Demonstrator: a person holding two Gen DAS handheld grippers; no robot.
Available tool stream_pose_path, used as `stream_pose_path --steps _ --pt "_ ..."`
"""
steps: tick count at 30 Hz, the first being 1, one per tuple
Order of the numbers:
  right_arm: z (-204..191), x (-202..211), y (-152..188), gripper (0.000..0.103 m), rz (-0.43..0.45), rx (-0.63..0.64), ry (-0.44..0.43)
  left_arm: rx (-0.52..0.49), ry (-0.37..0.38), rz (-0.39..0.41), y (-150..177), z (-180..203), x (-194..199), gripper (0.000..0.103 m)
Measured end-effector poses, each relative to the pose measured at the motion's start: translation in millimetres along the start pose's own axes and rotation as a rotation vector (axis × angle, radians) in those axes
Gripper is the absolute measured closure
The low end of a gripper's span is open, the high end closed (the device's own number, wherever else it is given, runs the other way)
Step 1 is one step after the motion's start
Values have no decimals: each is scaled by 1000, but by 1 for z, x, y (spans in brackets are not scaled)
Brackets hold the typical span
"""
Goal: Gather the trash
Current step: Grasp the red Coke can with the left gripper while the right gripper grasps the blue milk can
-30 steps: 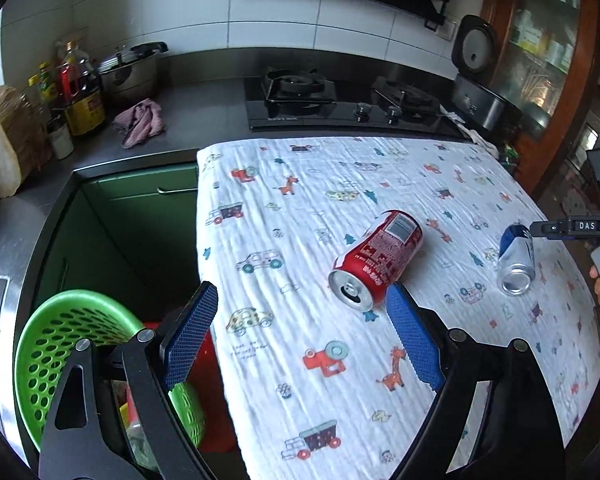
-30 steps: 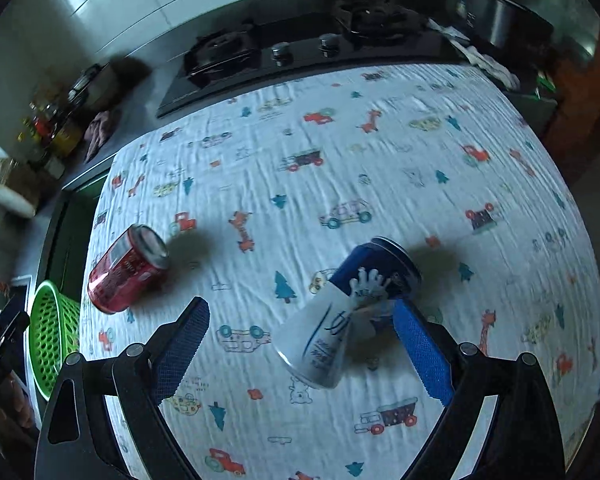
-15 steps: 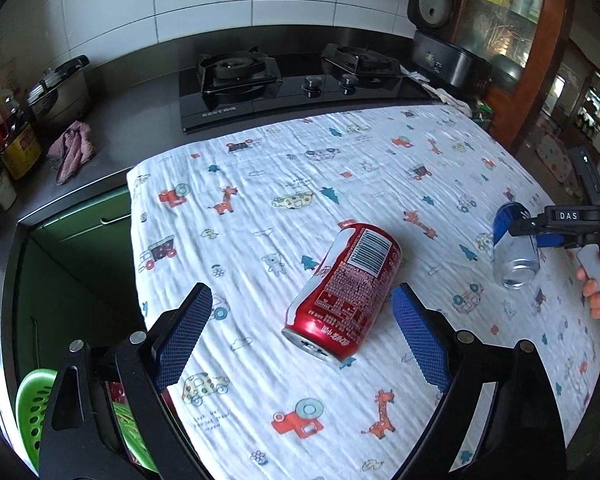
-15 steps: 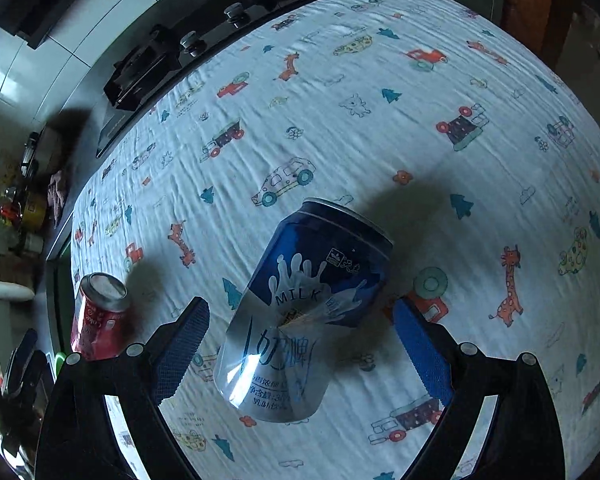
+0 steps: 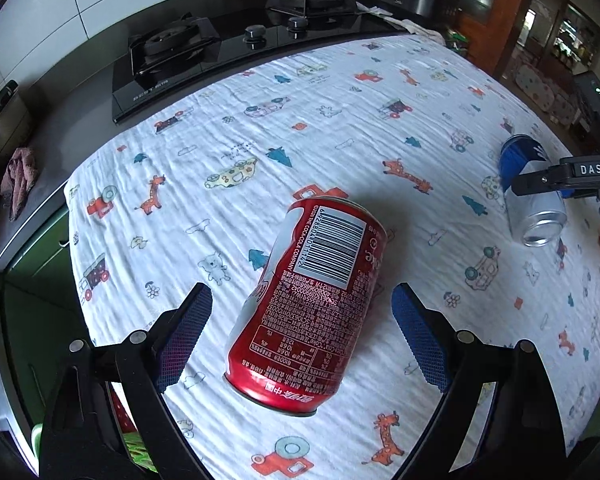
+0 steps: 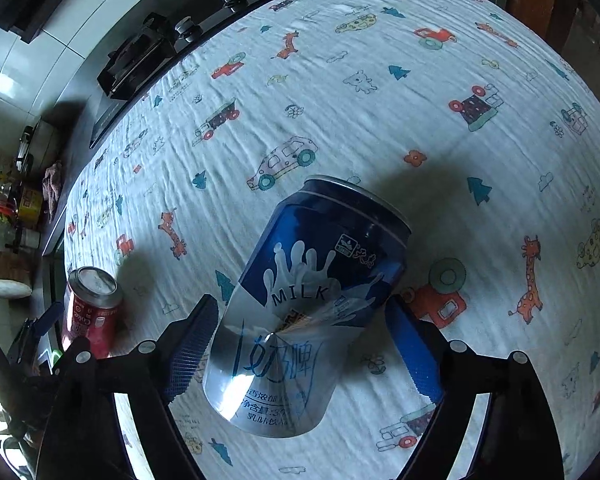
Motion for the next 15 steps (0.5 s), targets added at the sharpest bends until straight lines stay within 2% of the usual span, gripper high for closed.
stream_pose_path --steps 9,15 --pt "1 -3 1 25 -12 -6 -9 19 43 -6 -5 5 -14 13" --pt "3 -3 3 27 -13 -4 -21 -1 54 -14 -8 14 -21 21"
Point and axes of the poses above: each gripper's, at about its wrist camera, not at the fingertips, and x roughly against the way its jaws point, z to its right, y to its underside, the point moved 10 cm from there along -x, roughly the way its jaws point, and after that the axes turned 11 degrees about -x, right-handed, at the moved point
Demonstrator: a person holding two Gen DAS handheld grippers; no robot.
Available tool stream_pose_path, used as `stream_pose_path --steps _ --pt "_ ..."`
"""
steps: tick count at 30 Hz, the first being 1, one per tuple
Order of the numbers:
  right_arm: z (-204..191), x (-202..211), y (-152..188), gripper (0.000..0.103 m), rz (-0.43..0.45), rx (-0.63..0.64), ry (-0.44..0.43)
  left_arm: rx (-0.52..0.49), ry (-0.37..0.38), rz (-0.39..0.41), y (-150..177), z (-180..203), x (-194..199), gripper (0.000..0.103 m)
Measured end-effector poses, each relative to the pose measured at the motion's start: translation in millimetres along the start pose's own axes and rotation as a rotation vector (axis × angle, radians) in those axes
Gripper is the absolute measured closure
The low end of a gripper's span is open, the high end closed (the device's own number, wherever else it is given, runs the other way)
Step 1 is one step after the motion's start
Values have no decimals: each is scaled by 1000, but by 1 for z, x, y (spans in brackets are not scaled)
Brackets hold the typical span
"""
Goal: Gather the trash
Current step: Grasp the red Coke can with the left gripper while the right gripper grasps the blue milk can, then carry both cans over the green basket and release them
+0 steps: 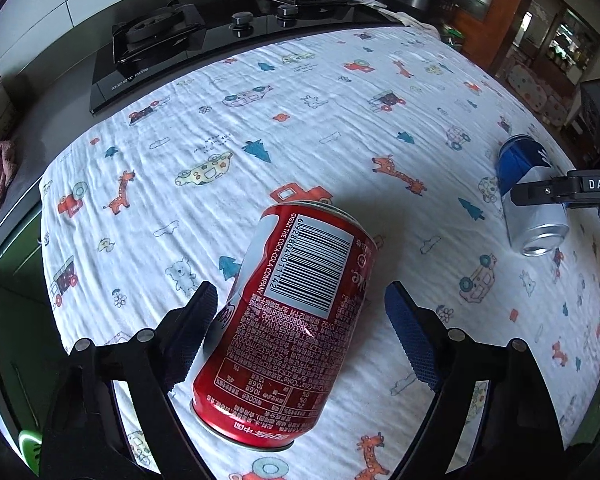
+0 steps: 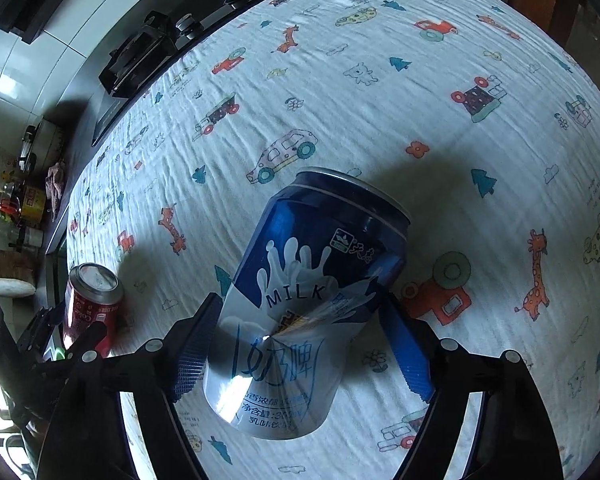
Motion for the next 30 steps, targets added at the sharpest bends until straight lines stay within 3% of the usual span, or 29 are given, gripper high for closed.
stream_pose_path --steps 2,15,30 --pt "0 1 1 28 -2 3 -4 -14 -2 -1 0 1 -1 29" --pt "-2 -7 6 31 -18 28 -6 -14 -29 18 4 6 5 32" --pt "-25 0 27 37 43 270 64 73 -53 78 27 2 39 35"
Point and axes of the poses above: each gripper's, at about its wrist camera, not at the fingertips, and x roughly against the way its jaws point, z to its right, y to its underside, the point moved 10 cm from there along -x, roughly the way its jaws point, and after that the axes turned 11 degrees about -x, right-handed, at the moved point
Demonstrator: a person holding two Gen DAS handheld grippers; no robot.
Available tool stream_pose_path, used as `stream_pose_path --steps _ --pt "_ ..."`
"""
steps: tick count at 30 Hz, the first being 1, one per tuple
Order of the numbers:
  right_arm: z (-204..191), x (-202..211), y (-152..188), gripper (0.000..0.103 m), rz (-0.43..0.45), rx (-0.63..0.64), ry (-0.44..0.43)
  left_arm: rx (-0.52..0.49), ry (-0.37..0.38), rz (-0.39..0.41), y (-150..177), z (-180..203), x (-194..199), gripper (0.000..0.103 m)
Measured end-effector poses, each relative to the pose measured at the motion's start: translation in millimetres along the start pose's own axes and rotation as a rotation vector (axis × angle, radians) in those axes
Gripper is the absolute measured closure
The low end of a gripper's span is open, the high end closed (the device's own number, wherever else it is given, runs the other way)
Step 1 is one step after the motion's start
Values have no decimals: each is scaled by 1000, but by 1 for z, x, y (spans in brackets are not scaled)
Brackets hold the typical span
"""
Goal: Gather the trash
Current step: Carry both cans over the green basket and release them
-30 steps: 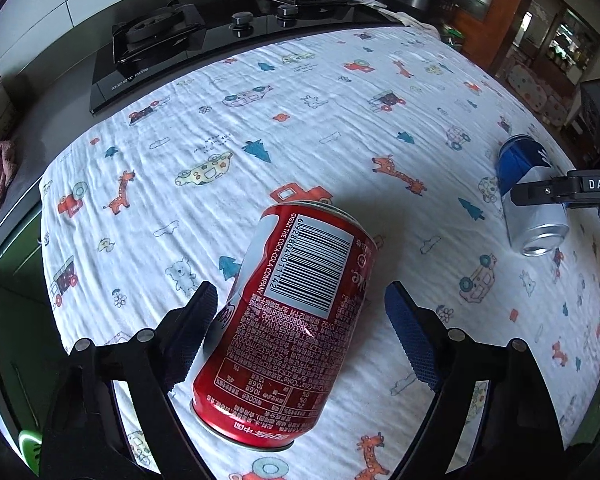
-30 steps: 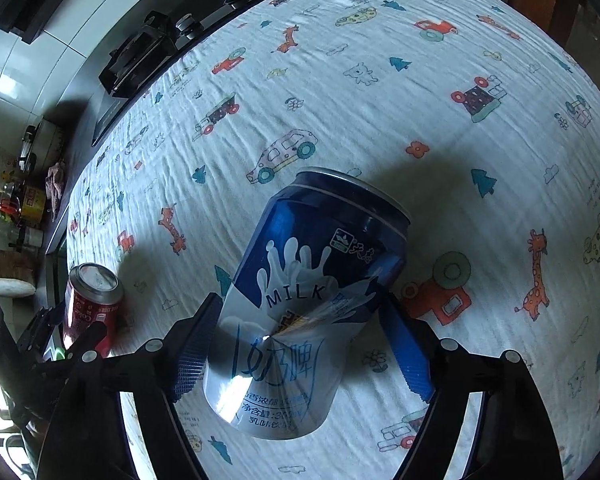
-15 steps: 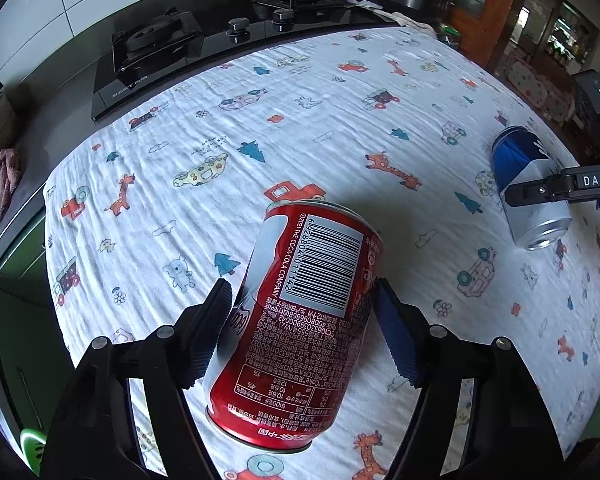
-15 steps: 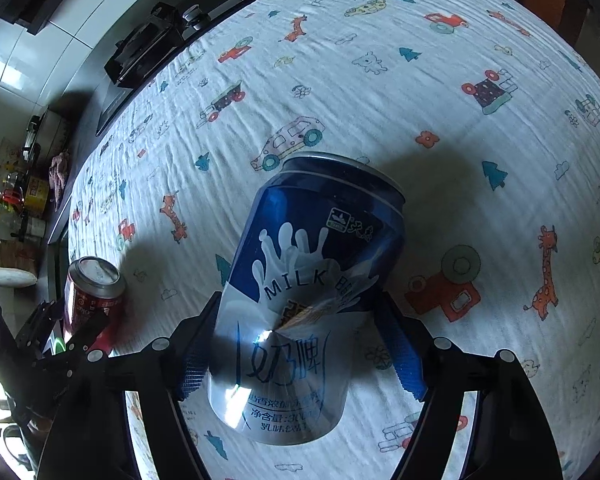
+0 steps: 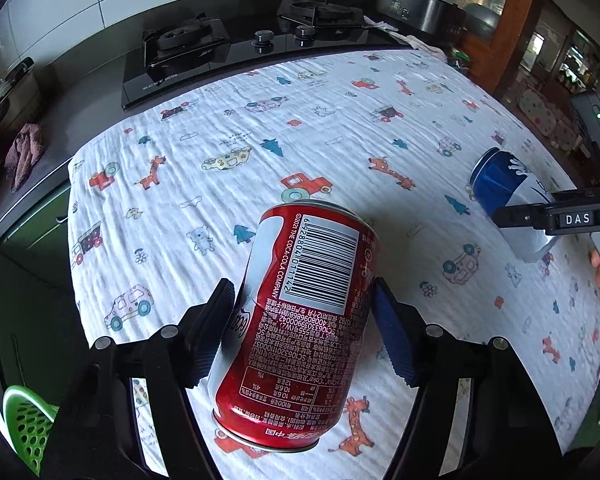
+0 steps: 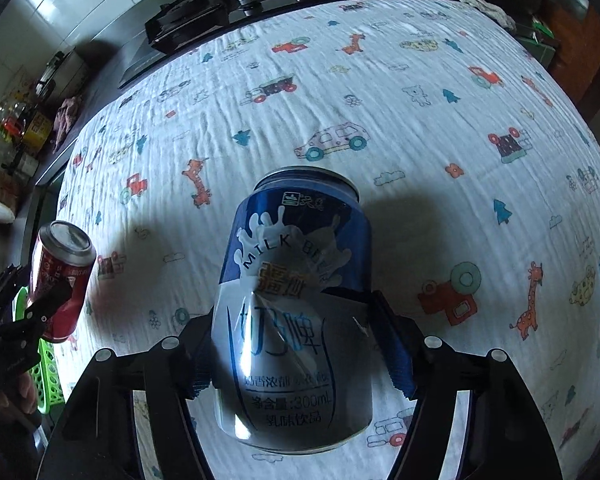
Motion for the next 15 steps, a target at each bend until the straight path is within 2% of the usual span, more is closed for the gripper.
stream_pose_path --steps 8,15 --pt "-36 16 14 38 5 95 -81 61 -46 34 18 -15 34 35" --pt "-89 33 30 38 8 211 -162 144 -124 77 43 -43 82 35"
Point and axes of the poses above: each gripper's, at about its wrist camera, not at the fingertips, and x roughly against the way its jaws point, z to its right, y to its underside, the point moved 10 cm from there along -x, roughly the way its jaws point, and after that the axes turned 11 degrees about -x, right-handed, at the moved point
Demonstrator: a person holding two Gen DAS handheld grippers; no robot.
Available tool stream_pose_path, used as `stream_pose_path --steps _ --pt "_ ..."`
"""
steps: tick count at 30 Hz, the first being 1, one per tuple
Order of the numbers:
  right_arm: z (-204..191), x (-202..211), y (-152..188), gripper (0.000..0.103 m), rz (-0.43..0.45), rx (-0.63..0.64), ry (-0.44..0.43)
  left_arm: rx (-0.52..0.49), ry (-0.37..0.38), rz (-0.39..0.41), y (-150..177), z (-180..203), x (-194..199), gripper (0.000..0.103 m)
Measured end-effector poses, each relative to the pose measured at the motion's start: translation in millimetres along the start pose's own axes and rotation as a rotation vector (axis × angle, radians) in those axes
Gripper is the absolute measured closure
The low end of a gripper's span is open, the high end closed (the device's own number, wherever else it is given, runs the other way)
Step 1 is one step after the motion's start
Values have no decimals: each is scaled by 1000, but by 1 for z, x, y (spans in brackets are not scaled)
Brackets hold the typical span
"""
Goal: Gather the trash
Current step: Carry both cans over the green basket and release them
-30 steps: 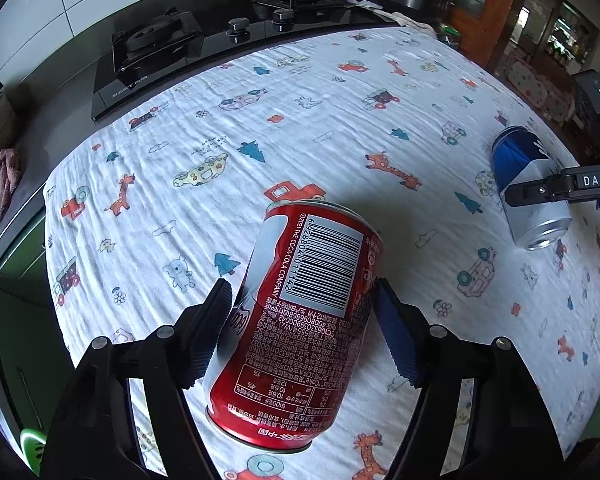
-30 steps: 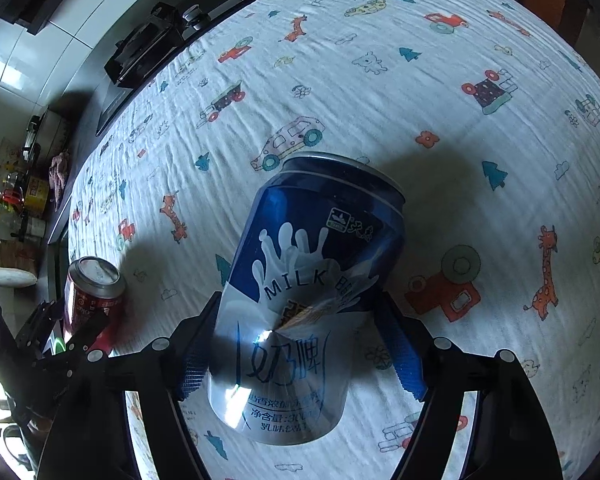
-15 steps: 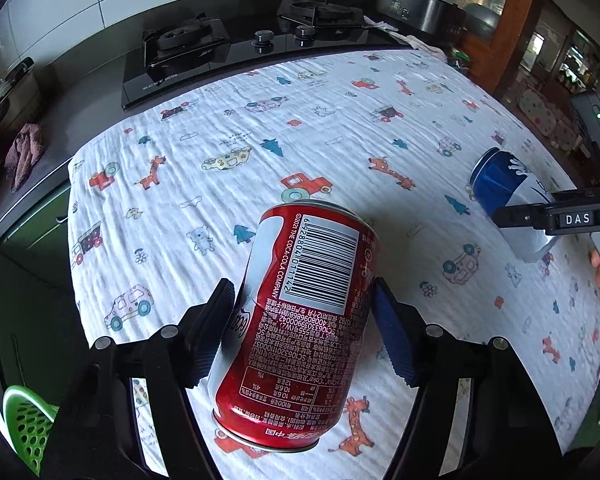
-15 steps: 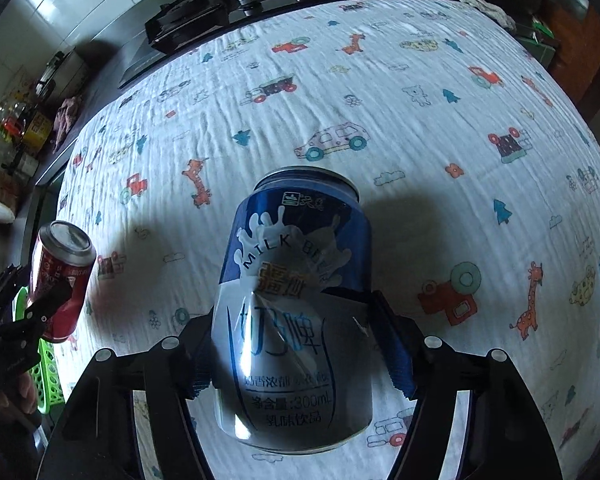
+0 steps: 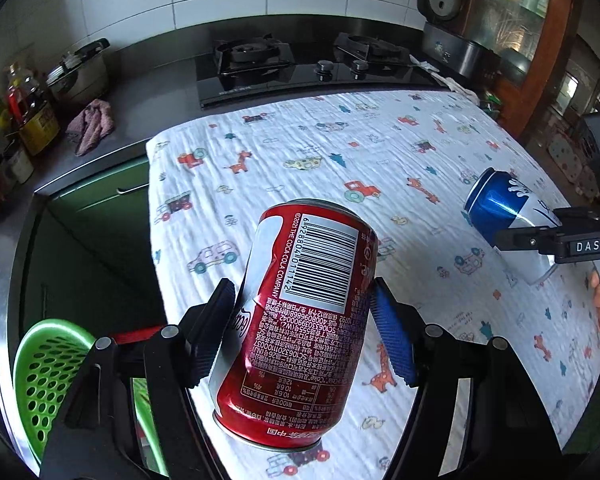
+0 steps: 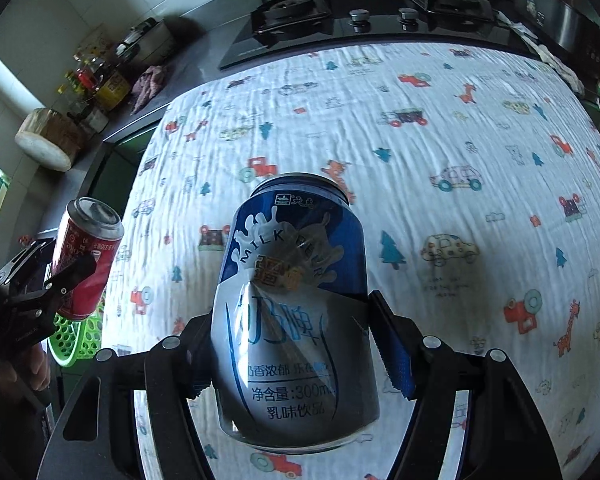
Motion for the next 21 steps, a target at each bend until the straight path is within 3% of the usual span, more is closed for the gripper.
stream_pose_path --steps 8,21 --pt "-77 4 9 39 -10 143 -95 107 -129 30 36 -58 51 35" --pt "-195 -9 44 40 -64 329 -191 338 -265 -38 138 -155 83 36"
Point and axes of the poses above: each gripper's, at about its wrist camera, not at the fingertips, and x roughly against the way its jaws point, z to its right, y to its underside, the point moved 10 cm from there along -x, roughly the way its jaws point, and after that the axes turned 11 degrees about -x, right-handed, at the moved point
